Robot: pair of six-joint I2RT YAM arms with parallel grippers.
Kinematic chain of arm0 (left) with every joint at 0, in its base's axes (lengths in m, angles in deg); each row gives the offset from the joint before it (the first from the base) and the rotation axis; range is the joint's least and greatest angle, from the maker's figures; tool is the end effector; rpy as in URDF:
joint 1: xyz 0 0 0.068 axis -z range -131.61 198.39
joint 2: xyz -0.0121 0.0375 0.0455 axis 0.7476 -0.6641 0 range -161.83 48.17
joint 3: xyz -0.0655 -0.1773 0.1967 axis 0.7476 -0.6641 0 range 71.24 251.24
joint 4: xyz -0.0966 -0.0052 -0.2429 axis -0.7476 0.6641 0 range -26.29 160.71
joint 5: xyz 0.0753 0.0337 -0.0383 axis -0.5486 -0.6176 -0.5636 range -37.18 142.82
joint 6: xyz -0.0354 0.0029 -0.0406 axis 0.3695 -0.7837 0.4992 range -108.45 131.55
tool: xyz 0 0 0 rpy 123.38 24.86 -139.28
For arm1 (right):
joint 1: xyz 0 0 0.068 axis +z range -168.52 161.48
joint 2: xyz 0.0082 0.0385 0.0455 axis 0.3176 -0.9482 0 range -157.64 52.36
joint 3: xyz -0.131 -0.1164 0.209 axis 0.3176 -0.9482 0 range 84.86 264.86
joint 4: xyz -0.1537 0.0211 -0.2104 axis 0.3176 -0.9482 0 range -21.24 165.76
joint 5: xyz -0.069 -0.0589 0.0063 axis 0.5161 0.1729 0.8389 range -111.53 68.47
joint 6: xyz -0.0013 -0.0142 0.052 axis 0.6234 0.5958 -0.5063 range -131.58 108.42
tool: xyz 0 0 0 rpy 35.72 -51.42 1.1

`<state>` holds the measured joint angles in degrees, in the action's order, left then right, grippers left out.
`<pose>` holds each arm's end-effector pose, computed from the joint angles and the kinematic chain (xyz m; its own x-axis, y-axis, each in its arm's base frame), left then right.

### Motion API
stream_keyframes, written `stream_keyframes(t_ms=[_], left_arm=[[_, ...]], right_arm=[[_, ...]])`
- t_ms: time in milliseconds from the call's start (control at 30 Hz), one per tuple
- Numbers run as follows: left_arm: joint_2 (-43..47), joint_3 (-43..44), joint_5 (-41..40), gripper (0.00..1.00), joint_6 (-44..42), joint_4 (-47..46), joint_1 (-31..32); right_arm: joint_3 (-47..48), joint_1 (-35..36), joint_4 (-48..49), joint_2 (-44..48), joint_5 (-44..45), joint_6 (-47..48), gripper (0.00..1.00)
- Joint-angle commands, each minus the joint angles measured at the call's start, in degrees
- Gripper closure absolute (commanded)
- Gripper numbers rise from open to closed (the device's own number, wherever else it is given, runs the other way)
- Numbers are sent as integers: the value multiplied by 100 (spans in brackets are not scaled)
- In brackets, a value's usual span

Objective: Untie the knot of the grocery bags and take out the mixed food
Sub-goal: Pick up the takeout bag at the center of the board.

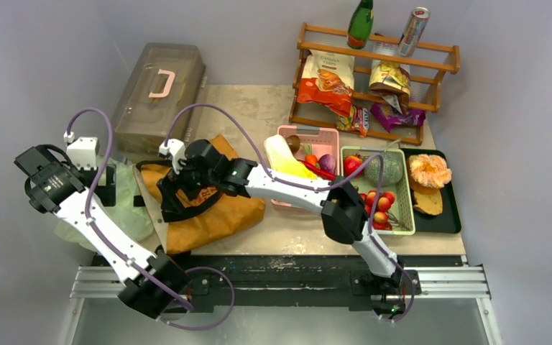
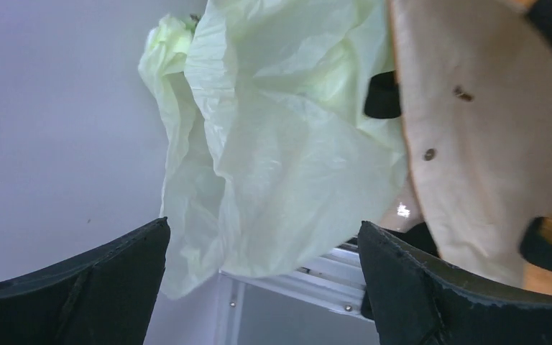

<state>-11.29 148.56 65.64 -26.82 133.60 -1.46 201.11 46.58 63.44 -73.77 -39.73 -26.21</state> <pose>0.1141 0.1230 0.3874 -0.8065 -0.0173 -0.5910 -0.1997 0.9488 0.2448 0.2118 0.4828 0.3030 -0.4024 -0.2968 -0.8661 -0.9113 0.2199 0.3480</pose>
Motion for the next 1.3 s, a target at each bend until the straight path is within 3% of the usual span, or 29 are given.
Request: stream_keyframes(t_ms=[0,100,300,333,467,633,867,933,1067,1100,1233,1267], left_arm=[[-336,-836,-817,0,-442,-1356,-96],[-568,-1221,-1016,0,-498,-2118,-87],[-1225,-1761,-988,0,-727,-2967,28],[-1243,-1944,-945,0,-824,-3124,101],[-1452,-2361,-564,0,-879,-3418,204],[-2078,-2359,130,0,-772,-3126,354],[-2835,-2688,12,3,-754,-3228,780],[-3197,-2638,-155,18,-632,-3164,784],[-3358,-2438,69,86,-616,-2474,761],[-3152,-2342,384,97,-621,-2152,734],[-1610,-1502,2189,100,-841,-367,142],[-1310,-1150,2731,100,-1224,565,-21]], right_arm=[[310,55,-90,-224,1035,382,1],[294,81,-232,-306,1422,490,14],[-128,-120,-599,50,1358,607,96],[-181,-165,-664,147,1320,624,100],[-572,-465,-677,663,1015,459,100],[-874,-968,-375,998,357,27,100],[-1061,-1452,99,1110,-655,-495,100],[-1094,-1450,232,1100,-876,-649,100],[-1100,-1448,445,1074,-1084,-764,100],[-1083,-1448,444,1065,-1114,-740,100],[-1129,-1472,615,1106,-1292,-790,100],[-1164,-1474,756,1121,-1374,-884,100]])
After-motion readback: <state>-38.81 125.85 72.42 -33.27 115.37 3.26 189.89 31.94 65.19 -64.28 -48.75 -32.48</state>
